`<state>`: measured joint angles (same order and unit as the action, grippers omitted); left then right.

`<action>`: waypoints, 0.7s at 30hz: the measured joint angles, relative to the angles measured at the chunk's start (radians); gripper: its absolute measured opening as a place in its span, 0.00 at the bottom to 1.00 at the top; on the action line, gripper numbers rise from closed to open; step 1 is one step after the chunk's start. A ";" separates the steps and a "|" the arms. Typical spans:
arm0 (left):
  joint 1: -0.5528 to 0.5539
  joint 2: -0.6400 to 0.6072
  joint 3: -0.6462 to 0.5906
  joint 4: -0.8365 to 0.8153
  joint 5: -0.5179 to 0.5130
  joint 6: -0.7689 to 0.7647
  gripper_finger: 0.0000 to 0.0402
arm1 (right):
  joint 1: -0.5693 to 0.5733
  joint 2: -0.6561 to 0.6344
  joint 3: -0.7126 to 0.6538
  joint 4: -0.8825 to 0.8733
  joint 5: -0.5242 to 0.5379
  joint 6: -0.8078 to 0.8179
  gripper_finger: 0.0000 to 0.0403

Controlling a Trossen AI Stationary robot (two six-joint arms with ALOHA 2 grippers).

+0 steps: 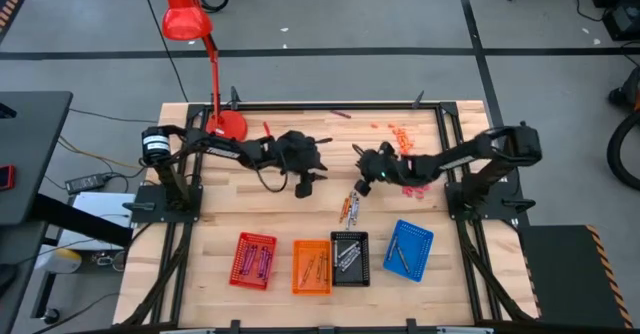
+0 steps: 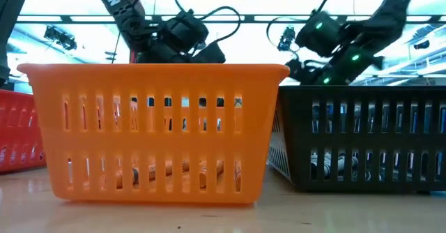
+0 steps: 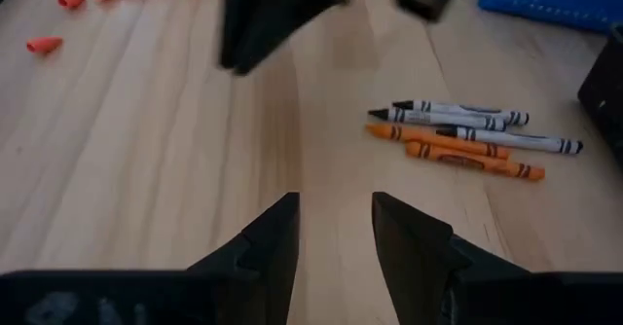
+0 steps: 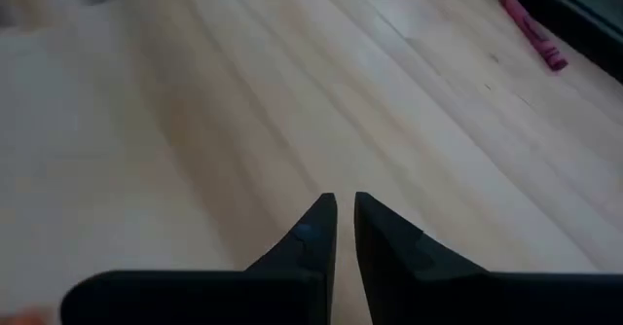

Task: Sort crayons
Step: Put the violet crayon into the red bin

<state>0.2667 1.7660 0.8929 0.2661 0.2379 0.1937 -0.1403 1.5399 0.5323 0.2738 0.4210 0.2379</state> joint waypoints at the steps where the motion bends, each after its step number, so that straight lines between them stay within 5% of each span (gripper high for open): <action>1: -0.004 0.000 -0.025 0.033 0.000 -0.005 0.35 | -0.028 0.018 0.011 0.007 -0.017 -0.007 0.11; 12: -0.003 0.000 -0.136 0.110 -0.001 -0.045 0.35 | -0.303 0.195 0.250 0.007 -0.150 -0.079 0.11; 21: -0.003 0.000 -0.148 0.104 -0.001 -0.052 0.35 | -0.430 0.373 0.532 -0.194 -0.233 -0.079 0.11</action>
<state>0.2634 1.7660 0.7448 0.3702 0.2367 0.1417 -0.5703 1.9131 1.0642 0.0803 0.1882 0.1589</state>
